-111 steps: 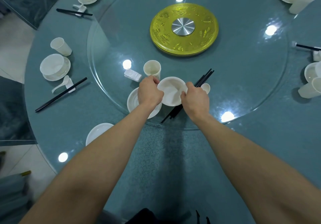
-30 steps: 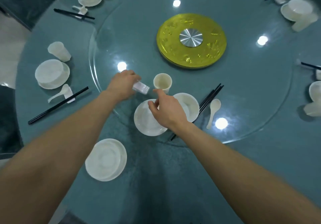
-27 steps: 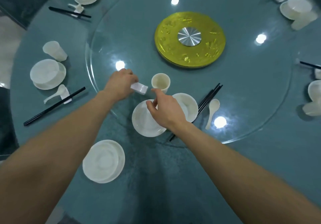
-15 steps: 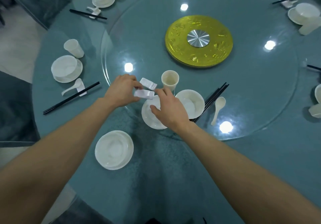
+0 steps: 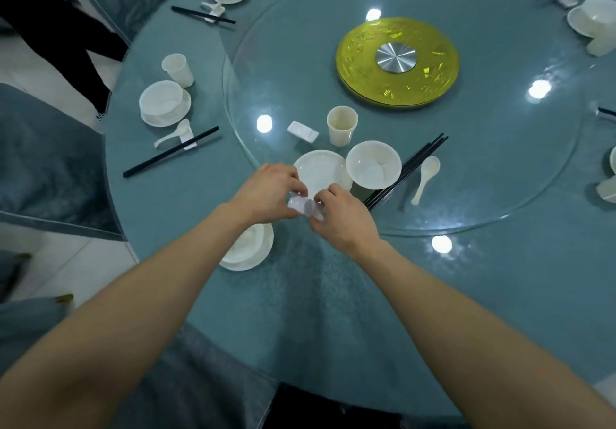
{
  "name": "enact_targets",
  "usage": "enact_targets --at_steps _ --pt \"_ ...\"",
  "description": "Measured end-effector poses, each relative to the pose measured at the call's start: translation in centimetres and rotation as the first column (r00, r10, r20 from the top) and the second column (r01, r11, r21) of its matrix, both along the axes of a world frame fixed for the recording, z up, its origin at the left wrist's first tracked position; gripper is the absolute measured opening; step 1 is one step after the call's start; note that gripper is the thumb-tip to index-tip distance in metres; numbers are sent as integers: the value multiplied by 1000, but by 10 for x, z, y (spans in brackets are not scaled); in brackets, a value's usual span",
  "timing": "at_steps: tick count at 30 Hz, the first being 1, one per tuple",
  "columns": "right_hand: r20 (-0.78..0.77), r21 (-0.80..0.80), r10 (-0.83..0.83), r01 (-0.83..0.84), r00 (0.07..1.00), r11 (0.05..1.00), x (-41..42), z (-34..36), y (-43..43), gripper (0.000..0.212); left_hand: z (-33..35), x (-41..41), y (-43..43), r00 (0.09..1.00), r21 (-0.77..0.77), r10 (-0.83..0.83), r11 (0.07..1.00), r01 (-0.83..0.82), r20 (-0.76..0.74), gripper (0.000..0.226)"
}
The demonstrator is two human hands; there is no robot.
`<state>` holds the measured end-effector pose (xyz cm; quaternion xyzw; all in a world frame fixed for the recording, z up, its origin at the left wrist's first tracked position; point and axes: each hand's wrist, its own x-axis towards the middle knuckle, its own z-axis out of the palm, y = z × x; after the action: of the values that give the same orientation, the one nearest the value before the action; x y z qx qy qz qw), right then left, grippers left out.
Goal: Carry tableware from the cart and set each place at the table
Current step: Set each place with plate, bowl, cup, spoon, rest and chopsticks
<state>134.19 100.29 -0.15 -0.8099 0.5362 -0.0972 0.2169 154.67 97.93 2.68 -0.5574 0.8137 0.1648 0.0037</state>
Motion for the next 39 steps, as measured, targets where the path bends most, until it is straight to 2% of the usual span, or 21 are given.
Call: enact_targets --at_steps 4,9,15,21,24,28,34,39 --pt "31 32 13 -14 999 999 -9 -12 28 23 -8 -13 32 999 54 34 998 -35 22 42" --pt "27 102 30 -33 999 994 -16 -38 58 27 -20 -3 70 992 42 123 991 -125 43 73" --pt "38 126 31 -36 999 991 -2 -68 80 26 -30 23 104 985 39 172 984 -173 31 76" --pt "-5 167 11 -11 1000 986 9 -82 97 25 -32 30 101 990 43 137 990 -137 10 72" --pt "-43 177 -13 20 999 984 9 -79 99 34 -31 23 94 993 35 115 993 -114 -11 67" --pt "-33 157 -112 115 993 981 -7 -71 105 48 -27 -5 80 990 -2 123 992 -123 -66 48" --pt "0 17 -303 303 953 953 -63 -67 99 36 -35 -70 53 971 -40 205 977 -212 -120 18" --pt "49 -100 -329 332 943 938 -100 -74 80 30 -46 -117 37 954 -92 280 952 -290 -111 19"
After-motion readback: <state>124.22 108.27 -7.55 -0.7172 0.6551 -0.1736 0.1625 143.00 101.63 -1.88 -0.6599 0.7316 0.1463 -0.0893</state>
